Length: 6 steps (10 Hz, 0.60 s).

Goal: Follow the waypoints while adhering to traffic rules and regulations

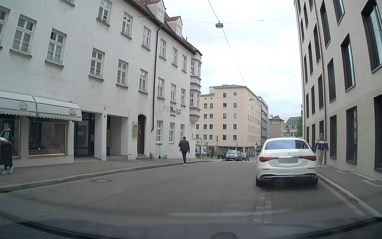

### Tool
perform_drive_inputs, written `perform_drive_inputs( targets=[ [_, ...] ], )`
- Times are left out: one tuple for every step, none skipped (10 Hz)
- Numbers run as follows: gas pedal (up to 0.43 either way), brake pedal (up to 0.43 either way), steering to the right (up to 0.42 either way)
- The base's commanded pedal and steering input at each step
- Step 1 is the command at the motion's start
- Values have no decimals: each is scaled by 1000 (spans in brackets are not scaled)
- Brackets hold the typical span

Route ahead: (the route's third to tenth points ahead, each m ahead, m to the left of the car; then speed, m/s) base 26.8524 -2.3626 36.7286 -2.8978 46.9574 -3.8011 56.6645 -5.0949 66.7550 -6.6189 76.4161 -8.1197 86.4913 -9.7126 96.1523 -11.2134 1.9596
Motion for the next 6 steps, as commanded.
perform_drive_inputs(
  targets=[
    [110,0,-334],
    [98,0,-320],
    [98,0,-308],
    [98,0,-286],
    [87,0,-258],
    [87,0,-236]
  ],
)
